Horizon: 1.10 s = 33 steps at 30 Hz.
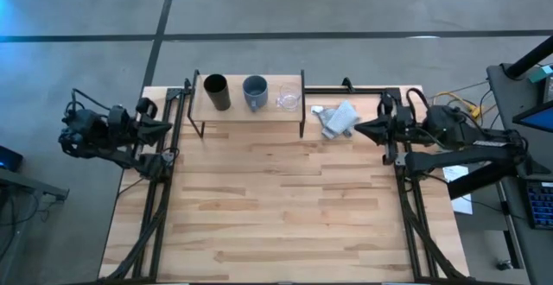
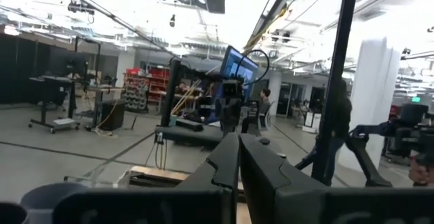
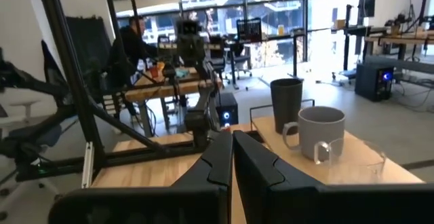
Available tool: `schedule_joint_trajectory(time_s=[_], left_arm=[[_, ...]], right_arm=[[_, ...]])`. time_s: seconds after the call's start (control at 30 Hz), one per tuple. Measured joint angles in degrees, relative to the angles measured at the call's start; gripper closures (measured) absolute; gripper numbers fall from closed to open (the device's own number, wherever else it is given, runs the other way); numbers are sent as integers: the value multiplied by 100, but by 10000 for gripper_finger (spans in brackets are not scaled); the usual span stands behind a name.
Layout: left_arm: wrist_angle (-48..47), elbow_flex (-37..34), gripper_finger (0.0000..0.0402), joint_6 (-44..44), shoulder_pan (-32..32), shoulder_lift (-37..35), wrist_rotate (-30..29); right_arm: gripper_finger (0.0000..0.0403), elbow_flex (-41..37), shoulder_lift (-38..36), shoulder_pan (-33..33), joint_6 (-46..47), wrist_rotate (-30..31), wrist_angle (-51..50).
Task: Stack small to large cups/mugs on shelf
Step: Return to Home Position
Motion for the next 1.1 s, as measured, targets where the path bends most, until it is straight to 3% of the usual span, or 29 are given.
schedule_joint_trajectory(time_s=[0.2, 0.47, 0.6, 0.77, 1.0, 1.1], left_arm=[[160, -660, 402, 40, 5, -771, -80], [488, -1528, 402, 428, 4, -549, -564], [1149, -2042, 402, 399, 4, -619, -491], [1894, -2727, 402, 254, 4, -778, 82], [1892, -3166, 402, -39, 4, -781, 52], [1903, -3194, 402, -47, 4, -779, 30]], right_arm=[[394, -835, -833, 0, 112, 15, 359], [394, -1960, -1552, 0, -14, 42, 782], [394, -2514, -1803, -2, -33, 42, 1135], [394, -3183, -2164, -2, 28, 15, 1658], [394, -3551, -2889, 0, 174, -476, 1576], [394, -3574, -3178, 0, 208, -429, 1023]])
